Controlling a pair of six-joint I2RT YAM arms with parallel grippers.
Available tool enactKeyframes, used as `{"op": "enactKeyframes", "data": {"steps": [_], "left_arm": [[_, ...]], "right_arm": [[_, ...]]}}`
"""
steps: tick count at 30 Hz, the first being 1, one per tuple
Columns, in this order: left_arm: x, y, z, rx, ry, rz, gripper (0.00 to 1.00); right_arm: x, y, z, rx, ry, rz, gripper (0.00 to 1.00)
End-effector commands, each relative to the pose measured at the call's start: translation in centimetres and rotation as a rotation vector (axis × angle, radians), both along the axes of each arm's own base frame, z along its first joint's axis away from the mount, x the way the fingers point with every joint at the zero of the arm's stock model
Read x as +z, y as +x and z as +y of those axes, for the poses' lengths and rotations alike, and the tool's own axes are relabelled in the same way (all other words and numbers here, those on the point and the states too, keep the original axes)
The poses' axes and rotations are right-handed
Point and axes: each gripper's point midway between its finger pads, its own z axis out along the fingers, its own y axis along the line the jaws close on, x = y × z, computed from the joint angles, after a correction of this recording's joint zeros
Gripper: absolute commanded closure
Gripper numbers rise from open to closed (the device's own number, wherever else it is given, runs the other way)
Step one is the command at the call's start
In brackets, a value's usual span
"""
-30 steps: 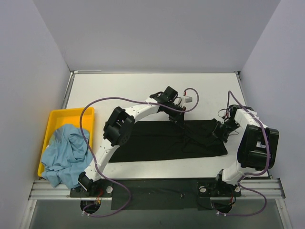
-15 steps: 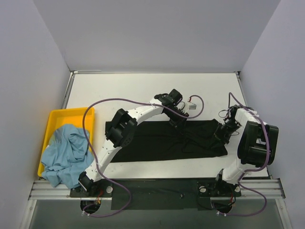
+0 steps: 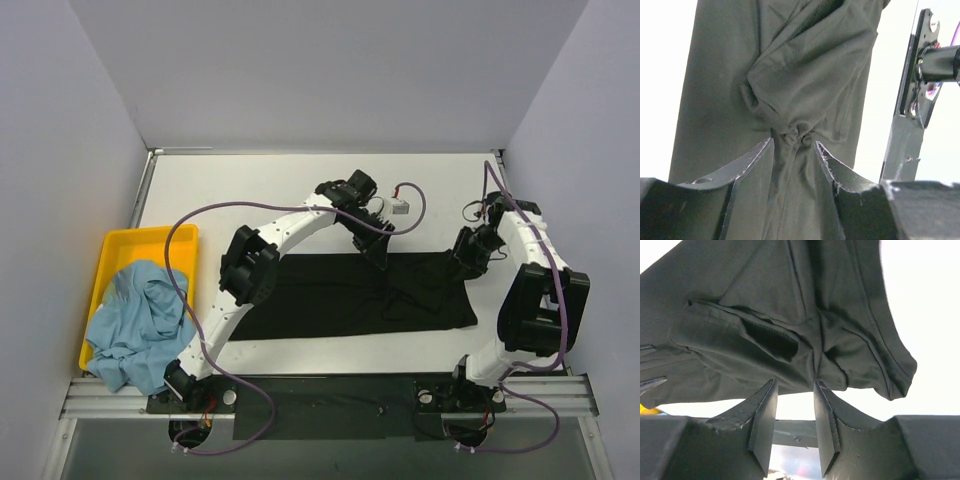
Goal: Fold and stack the t-shirts
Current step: Fold the other side of the tshirt into a rectangle
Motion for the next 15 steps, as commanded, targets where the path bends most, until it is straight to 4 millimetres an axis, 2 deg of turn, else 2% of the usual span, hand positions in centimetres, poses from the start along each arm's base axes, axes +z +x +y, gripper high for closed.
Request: {"op": "enactKeyframes", "data": {"steps": [1, 6, 9, 13, 15], "left_arm": [[2.7, 1.9, -2.8, 0.078, -0.117, -0.038, 0.52], [1.6, 2.9, -4.0, 0.165, -0.114, -0.005, 0.43], [0.1, 2.7, -4.2, 0.174, -0.083, 0.005, 0.43], [-1.4, 1.7, -4.5, 0.157, -0.059, 0.023, 0.43], [-2.1, 1.4, -4.6, 0.150, -0.047, 0.029, 0.43]], "right_arm": [[-1.1, 1.0, 0.7, 0.079, -0.035, 0.053, 0.68], [-2.7, 1.4, 0.6, 0.081, -0.045, 0.104, 0.66], [-3.3, 0.9, 0.5, 0.078, -0.049, 0.130, 0.70], [-3.7, 0.6, 0.2, 0.072, -0.060, 0.148, 0.81], [-3.8, 0.6, 0.1, 0.068, -0.057, 0.153, 0.93]]}}
